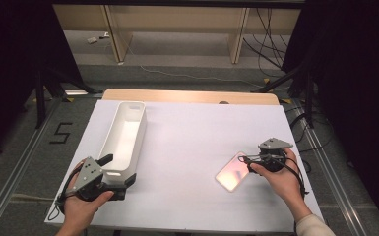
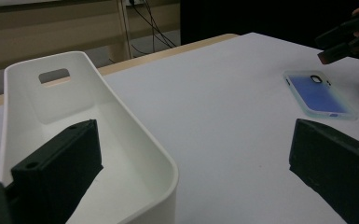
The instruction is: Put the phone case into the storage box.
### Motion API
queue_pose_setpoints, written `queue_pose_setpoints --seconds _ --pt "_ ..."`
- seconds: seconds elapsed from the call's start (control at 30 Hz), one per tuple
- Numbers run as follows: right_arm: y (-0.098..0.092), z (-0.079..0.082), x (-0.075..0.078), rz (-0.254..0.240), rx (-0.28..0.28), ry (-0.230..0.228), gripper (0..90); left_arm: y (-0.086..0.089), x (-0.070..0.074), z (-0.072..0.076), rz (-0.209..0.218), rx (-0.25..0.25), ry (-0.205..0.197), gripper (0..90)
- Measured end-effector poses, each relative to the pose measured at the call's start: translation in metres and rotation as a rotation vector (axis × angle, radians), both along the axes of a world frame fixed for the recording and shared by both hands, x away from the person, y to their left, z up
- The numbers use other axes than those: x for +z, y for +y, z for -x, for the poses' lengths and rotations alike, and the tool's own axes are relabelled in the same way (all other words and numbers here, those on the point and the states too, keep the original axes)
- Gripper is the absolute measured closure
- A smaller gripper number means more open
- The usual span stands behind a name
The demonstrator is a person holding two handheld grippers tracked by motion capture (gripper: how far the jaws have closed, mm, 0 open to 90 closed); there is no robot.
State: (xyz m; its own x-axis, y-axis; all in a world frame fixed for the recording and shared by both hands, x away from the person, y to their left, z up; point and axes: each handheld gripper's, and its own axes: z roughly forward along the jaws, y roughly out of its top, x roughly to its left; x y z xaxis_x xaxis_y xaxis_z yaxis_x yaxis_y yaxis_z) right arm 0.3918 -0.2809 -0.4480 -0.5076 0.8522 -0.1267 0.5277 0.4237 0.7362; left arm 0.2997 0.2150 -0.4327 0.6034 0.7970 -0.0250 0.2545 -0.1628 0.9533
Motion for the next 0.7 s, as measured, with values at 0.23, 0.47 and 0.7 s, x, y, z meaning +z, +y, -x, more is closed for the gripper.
queue_pose_setpoints --seconds 0.23,0.47,0.7 --pt "0.005 -0.011 -0.002 0.037 -0.003 0.079 35.1 0.000 0.000 0.001 -0.003 0.008 0.004 1.8" --pt "0.003 -0.018 -0.006 0.058 -0.004 0.115 40.3 0.000 0.000 0.001 -0.002 0.010 0.004 1.8" --pt "0.003 -0.029 -0.009 0.090 -0.001 0.119 44.2 0.001 0.000 0.001 -0.002 0.008 0.006 1.9"
